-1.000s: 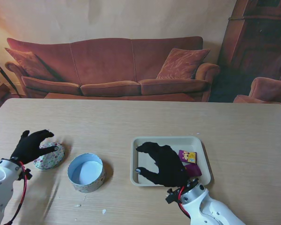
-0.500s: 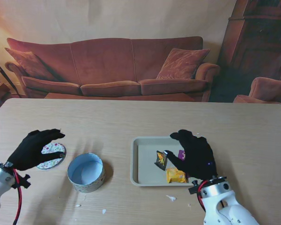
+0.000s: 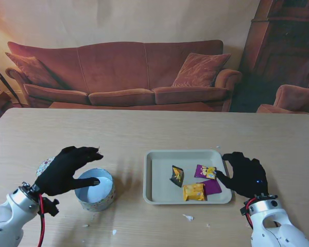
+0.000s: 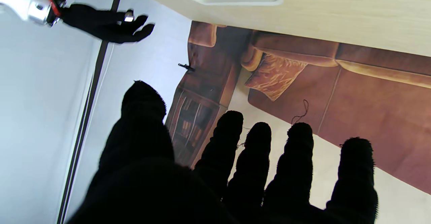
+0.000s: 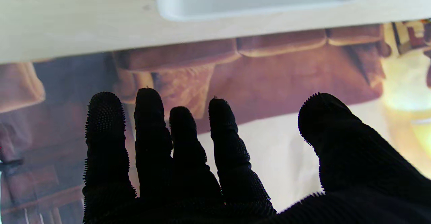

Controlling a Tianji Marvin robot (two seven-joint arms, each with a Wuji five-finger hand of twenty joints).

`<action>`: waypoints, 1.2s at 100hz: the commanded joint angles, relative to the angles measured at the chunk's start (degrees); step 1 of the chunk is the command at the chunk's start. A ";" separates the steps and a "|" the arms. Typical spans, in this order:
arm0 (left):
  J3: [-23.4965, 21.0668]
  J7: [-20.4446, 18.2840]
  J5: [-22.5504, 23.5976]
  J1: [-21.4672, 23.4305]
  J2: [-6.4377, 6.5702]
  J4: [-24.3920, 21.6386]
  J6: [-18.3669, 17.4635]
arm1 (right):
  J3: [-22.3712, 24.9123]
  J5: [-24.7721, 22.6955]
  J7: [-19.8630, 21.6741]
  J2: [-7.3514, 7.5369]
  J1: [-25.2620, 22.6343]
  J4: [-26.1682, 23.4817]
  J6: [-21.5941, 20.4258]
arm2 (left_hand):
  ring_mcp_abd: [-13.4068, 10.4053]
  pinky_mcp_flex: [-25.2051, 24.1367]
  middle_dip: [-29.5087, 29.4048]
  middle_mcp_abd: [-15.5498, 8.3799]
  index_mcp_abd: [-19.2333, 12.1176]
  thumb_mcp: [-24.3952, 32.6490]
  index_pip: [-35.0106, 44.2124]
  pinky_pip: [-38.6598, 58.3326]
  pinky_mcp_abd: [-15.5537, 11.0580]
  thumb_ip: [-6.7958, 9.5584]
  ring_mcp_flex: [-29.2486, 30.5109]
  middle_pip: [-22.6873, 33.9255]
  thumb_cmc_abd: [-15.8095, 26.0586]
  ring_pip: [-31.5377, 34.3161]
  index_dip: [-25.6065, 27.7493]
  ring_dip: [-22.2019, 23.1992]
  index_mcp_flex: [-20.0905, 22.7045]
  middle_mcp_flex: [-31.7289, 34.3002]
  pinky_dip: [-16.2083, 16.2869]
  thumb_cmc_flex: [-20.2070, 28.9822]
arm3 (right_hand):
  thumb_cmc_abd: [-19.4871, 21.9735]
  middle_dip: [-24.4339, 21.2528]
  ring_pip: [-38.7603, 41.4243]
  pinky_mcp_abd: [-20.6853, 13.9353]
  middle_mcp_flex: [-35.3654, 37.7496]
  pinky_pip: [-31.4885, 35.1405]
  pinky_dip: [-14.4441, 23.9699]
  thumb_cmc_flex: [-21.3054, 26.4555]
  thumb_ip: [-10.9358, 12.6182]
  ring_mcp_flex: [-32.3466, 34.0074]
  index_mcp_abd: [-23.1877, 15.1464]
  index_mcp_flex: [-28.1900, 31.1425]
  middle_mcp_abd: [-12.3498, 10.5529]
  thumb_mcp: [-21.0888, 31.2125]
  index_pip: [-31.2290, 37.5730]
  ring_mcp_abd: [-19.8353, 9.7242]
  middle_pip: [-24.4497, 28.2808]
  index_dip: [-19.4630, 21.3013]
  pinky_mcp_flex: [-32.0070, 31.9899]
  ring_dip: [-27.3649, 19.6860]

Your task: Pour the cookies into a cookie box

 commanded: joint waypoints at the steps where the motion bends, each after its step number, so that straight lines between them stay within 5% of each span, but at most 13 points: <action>1: 1.36 -0.46 0.48 0.78 -0.84 -0.53 0.05 | -0.03 -0.77 1.27 0.18 0.16 2.98 0.78 | -0.42 -1.04 0.21 -0.30 -0.14 -1.97 -0.54 1.01 0.77 0.16 0.46 -0.14 -1.25 0.70 -0.21 0.98 -0.98 -0.06 -0.75 0.37 | -0.58 0.38 1.84 -0.84 0.56 2.36 0.92 -0.30 1.68 0.75 -0.99 0.55 -0.80 1.02 2.57 -0.01 0.20 0.64 0.02 0.64; 24: 3.27 -1.65 -3.26 1.79 -0.85 -0.60 1.32 | -1.13 -7.36 4.87 1.68 2.51 8.06 3.74 | 0.08 -1.72 0.13 0.23 0.18 -1.85 -0.35 1.19 0.83 0.22 0.17 -0.16 -1.73 0.69 -0.28 0.97 -0.66 -0.14 -1.70 0.94 | 1.61 0.08 0.86 -1.81 0.35 -0.20 -0.98 -3.32 1.47 -0.09 -1.74 -0.94 -1.69 -1.85 2.56 -1.25 -0.41 0.82 -2.23 0.19; 63: 3.90 -1.07 -3.69 2.33 -0.99 -1.01 1.41 | -6.99 -5.11 8.05 2.17 10.46 16.10 8.10 | 0.02 -1.35 0.12 0.15 -0.09 -1.90 -0.32 1.63 0.85 0.18 0.61 -0.24 -1.38 0.82 -0.32 1.03 -0.29 0.45 -2.36 0.69 | 1.89 0.79 1.15 -3.67 -1.53 -1.53 -1.52 -1.29 2.14 -2.04 -1.46 -2.27 -2.13 -4.74 4.25 -2.37 1.06 2.22 -4.00 0.56; 79: 4.35 -1.92 -4.55 1.63 -0.84 -0.42 2.06 | -9.16 -0.47 8.85 1.63 13.63 18.24 11.64 | 0.14 -1.56 0.11 0.14 -0.11 -1.82 -0.31 1.53 0.82 0.18 0.58 -0.30 -1.36 0.79 -0.36 1.03 0.01 0.75 -2.65 0.97 | -0.21 1.50 2.04 -4.54 -2.80 -0.66 -1.38 0.12 2.36 -2.73 -0.67 -3.41 -1.72 -1.75 5.85 -2.27 2.68 3.25 -4.36 1.06; 120: 4.46 -1.24 -4.79 1.04 -1.02 0.36 2.73 | -11.91 1.48 14.91 2.26 17.83 21.17 13.22 | 0.36 -1.34 0.09 0.28 -0.26 -1.83 -0.17 1.65 0.87 0.14 0.99 -0.44 -1.14 0.88 -0.43 1.09 0.84 1.48 -3.03 1.23 | -6.10 1.95 2.45 -5.88 -4.61 -0.81 -1.59 1.77 1.68 -3.83 -0.42 -5.58 -2.00 6.02 7.65 -3.14 4.27 3.73 -4.62 1.34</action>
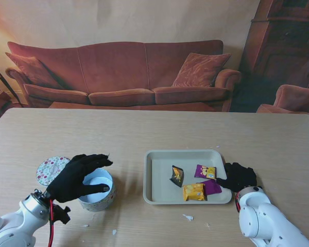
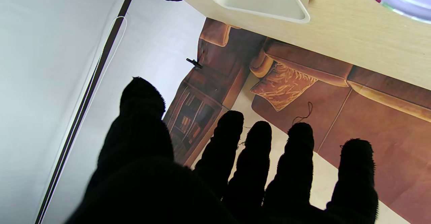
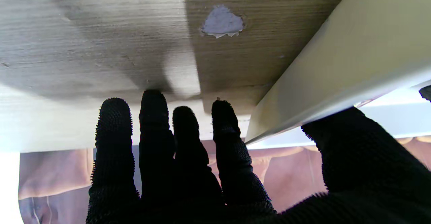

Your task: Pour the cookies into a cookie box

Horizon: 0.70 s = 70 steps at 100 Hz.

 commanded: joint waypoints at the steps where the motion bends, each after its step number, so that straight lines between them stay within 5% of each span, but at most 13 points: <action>1: -0.05 -0.67 0.08 -0.01 -0.25 0.15 0.38 | -0.57 -0.97 1.24 -0.31 0.21 0.65 0.11 | 0.26 -0.68 0.09 0.18 -0.54 -1.84 -0.17 0.99 0.87 0.13 0.96 -0.42 0.34 0.79 -0.44 1.09 0.73 0.69 -0.65 1.21 | -2.37 0.49 1.23 -0.81 -2.75 0.61 -0.34 1.73 1.67 -1.94 0.90 -2.39 -0.42 3.21 3.61 -0.78 0.81 0.65 -0.95 0.13; 22: -0.13 -0.12 -0.26 -0.26 -0.40 0.59 0.46 | -2.62 -2.33 2.64 0.15 1.58 2.25 0.13 | 0.55 -0.46 0.09 0.26 -0.76 -1.78 0.21 1.19 1.09 0.11 1.39 -0.42 0.58 0.95 -0.38 1.14 1.91 1.39 -0.74 1.49 | -10.13 1.16 2.27 -1.53 -1.45 1.57 -0.56 5.02 0.91 0.69 0.89 -0.69 -0.03 12.54 8.04 -1.27 2.81 3.69 1.82 0.47; 47: -0.55 0.23 -1.04 -0.39 -0.57 1.02 0.57 | -6.19 -2.07 -1.46 -0.24 4.13 5.82 2.28 | 0.96 -0.29 -0.03 0.78 -0.89 -1.84 0.60 1.49 1.38 -0.01 1.83 -0.64 1.19 1.04 -0.37 1.13 3.37 2.46 -0.90 1.93 | -20.16 2.22 5.71 0.34 5.88 7.46 -1.55 6.67 -1.15 8.71 -1.91 6.46 0.92 20.04 18.40 -0.26 5.58 11.69 8.75 1.32; 56: -0.66 0.27 -1.28 -0.31 -0.61 1.04 0.75 | -7.14 -1.79 -3.48 -0.47 4.86 7.26 2.84 | 1.06 -0.26 -0.08 0.82 -1.07 -1.80 0.72 1.55 1.39 -0.03 2.06 -0.75 1.61 1.10 -0.37 1.13 3.97 2.87 -0.99 2.13 | -25.70 2.59 7.06 1.51 9.09 9.89 -2.88 9.13 -8.05 12.36 -6.18 8.56 0.98 20.92 27.32 0.27 6.57 13.16 12.12 1.25; 70: -0.71 0.24 -1.77 -0.19 -0.64 1.02 0.79 | -7.73 1.03 -6.26 -1.22 5.47 9.04 3.68 | 1.17 -0.19 -0.12 0.82 -1.35 -1.86 1.06 1.63 1.51 -0.09 2.32 -0.92 2.00 1.16 -0.29 1.14 5.09 3.53 -1.11 2.29 | -28.65 2.79 8.34 3.03 12.87 11.77 -3.77 11.09 -10.29 16.07 -11.96 15.01 1.80 21.09 40.13 1.09 7.42 22.83 15.61 1.14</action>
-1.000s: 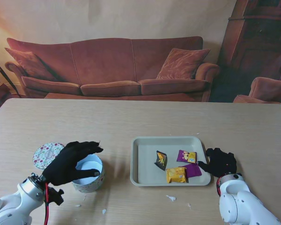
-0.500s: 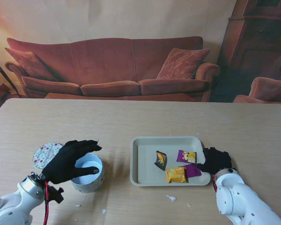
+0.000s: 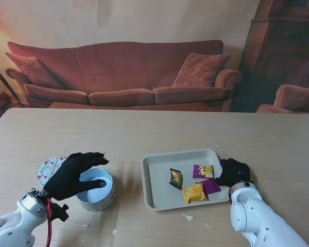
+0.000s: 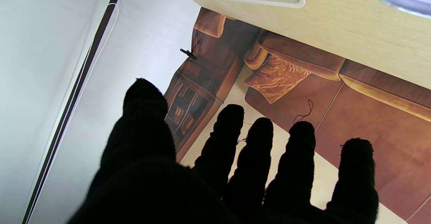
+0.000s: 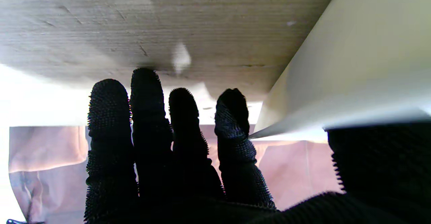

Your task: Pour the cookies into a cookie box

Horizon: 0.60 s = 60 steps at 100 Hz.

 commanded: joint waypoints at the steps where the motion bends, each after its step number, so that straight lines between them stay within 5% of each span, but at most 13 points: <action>1: -0.11 -0.69 -0.34 0.29 -0.23 -0.08 0.22 | -0.66 1.44 1.34 -1.25 -1.01 2.37 0.59 | 0.37 -0.25 -0.12 0.13 -0.73 -1.86 0.27 0.86 1.26 -0.09 1.53 -0.41 1.42 0.75 -0.22 1.14 0.97 0.80 -0.61 1.54 | -3.32 0.54 2.11 1.82 1.76 2.60 -1.07 8.66 -2.08 4.73 -9.14 4.49 1.45 1.89 7.08 -1.19 1.08 4.57 2.20 0.45; 13: -0.20 -0.62 -0.44 0.28 -0.26 -0.03 0.25 | 0.21 3.76 0.89 -1.54 -1.34 2.88 -1.40 | 0.41 -0.17 -0.13 0.17 -0.84 -1.90 0.44 0.99 1.31 -0.11 1.69 -0.57 1.63 0.80 -0.16 1.14 1.52 1.13 -0.70 1.72 | -2.10 -0.23 1.17 2.62 4.52 2.97 -3.26 9.29 0.77 7.34 -12.13 12.17 3.60 4.94 11.81 -0.86 -0.37 14.72 5.14 -0.78; 34: -0.46 -0.37 -0.85 0.26 -0.37 0.15 0.48 | 1.99 10.96 0.69 -2.70 -2.12 2.49 -3.25 | 0.59 -0.15 -0.11 0.20 -0.93 -2.04 0.62 1.09 1.34 -0.15 1.89 -0.77 1.91 0.85 -0.09 1.15 2.24 1.70 -0.89 1.73 | 1.88 -1.57 -1.96 4.92 13.38 3.19 -6.31 13.66 11.58 13.90 -11.27 17.66 5.06 11.85 18.63 -0.43 -2.27 25.39 9.63 -3.57; 45: -0.59 -0.20 -1.03 0.24 -0.43 0.28 0.58 | 2.51 16.02 -3.50 -4.28 -2.02 3.25 -3.98 | 0.71 -0.17 -0.10 0.36 -0.92 -2.06 0.64 1.10 1.45 -0.15 1.95 -0.87 2.11 0.85 -0.07 1.14 2.50 1.95 -1.00 1.75 | -3.61 -2.87 -1.86 5.63 18.50 4.29 -7.34 23.81 10.52 17.46 -10.97 20.14 4.28 15.94 21.39 -0.05 -4.10 28.51 12.29 -6.05; 49: -0.61 -0.10 -1.12 0.24 -0.47 0.31 0.60 | 2.73 18.00 -5.03 -4.90 -1.97 3.44 -4.29 | 0.79 -0.17 -0.08 0.21 -0.96 -2.09 0.67 1.10 1.55 -0.16 2.06 -0.85 2.19 0.89 -0.06 1.15 2.64 2.19 -1.05 1.70 | -4.24 -2.91 -1.11 6.84 19.62 7.66 -19.89 25.45 10.06 18.07 -10.67 20.85 3.92 18.20 21.95 -0.14 -4.89 29.46 12.77 -7.94; 60: -0.69 -0.05 -1.23 0.24 -0.49 0.35 0.74 | 3.66 22.56 -6.05 -5.94 -2.27 2.59 -5.02 | 0.84 -0.27 -0.10 0.35 -0.91 -2.14 0.65 1.03 1.49 -0.18 2.09 -1.01 2.48 0.85 -0.07 1.13 2.83 2.43 -1.19 1.63 | -5.50 -3.19 -3.01 8.42 19.24 6.03 -24.54 27.70 9.22 17.78 -9.74 21.34 2.84 23.30 22.71 -0.41 -4.83 30.27 10.66 -7.99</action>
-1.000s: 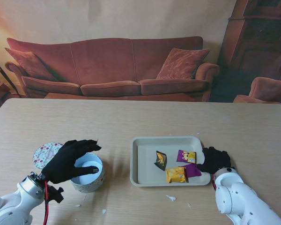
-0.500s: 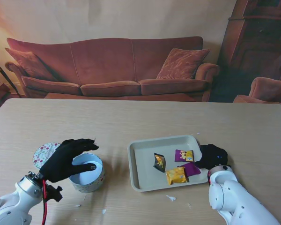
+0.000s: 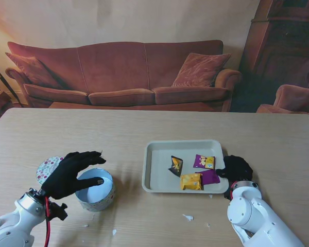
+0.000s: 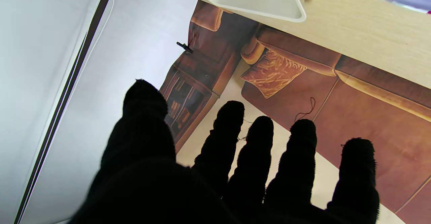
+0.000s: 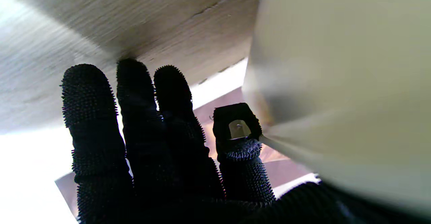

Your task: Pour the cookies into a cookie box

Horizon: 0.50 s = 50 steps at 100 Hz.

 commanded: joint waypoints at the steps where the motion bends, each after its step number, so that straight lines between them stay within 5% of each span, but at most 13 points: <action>1: -0.14 -0.65 -0.19 0.22 -0.23 0.00 0.39 | -0.34 0.13 4.48 -1.65 -2.29 0.76 0.06 | 0.26 -0.29 -0.10 0.26 -0.62 -1.63 0.07 0.46 0.96 -0.18 0.71 -0.65 1.98 0.78 -0.06 1.12 0.98 1.26 -0.49 1.61 | -2.83 -0.40 1.53 1.41 1.09 0.45 -2.50 19.20 6.76 8.74 -9.88 6.04 -0.45 22.80 10.31 -3.95 -0.04 3.45 -1.05 2.33; 9: -0.16 -0.58 -0.27 0.24 -0.25 0.01 0.42 | 0.22 2.38 3.41 -2.25 -2.50 0.27 -0.52 | 0.28 -0.24 -0.08 0.35 -0.60 -1.66 0.10 0.47 1.06 -0.18 0.83 -0.71 2.12 0.82 -0.04 1.14 1.19 1.51 -0.56 1.57 | -3.29 -0.95 0.48 2.22 2.09 -1.24 -3.43 22.35 2.36 8.48 -10.58 7.26 -1.32 23.45 10.40 -3.33 -0.80 3.92 -1.80 2.67; 31: -0.06 -0.35 -0.75 0.25 -0.35 0.02 0.66 | 1.84 7.77 2.71 -3.25 -3.59 -1.41 -2.26 | 0.40 -0.08 -0.05 0.37 -0.63 -1.74 0.12 0.59 1.10 -0.19 0.97 -0.94 2.58 0.83 -0.02 1.14 1.61 1.93 -0.70 1.48 | 1.49 -0.37 -0.04 5.38 0.79 -3.35 -3.69 25.27 -0.47 6.11 -8.94 7.53 -4.10 19.58 10.22 0.22 -0.50 4.72 -0.13 3.85; 50: -0.20 -0.13 -0.81 0.15 -0.42 0.14 0.80 | 3.01 12.52 -0.16 -4.51 -4.59 -2.68 -5.04 | 0.56 -0.07 -0.04 0.49 -0.61 -1.77 0.11 0.65 1.19 -0.19 1.04 -1.14 3.04 0.85 -0.01 1.15 1.85 2.12 -0.84 1.42 | 1.42 1.05 7.59 5.74 0.52 -0.37 -5.32 28.25 -4.28 4.29 -6.33 8.91 -3.85 17.87 9.43 0.02 3.76 5.57 2.54 6.96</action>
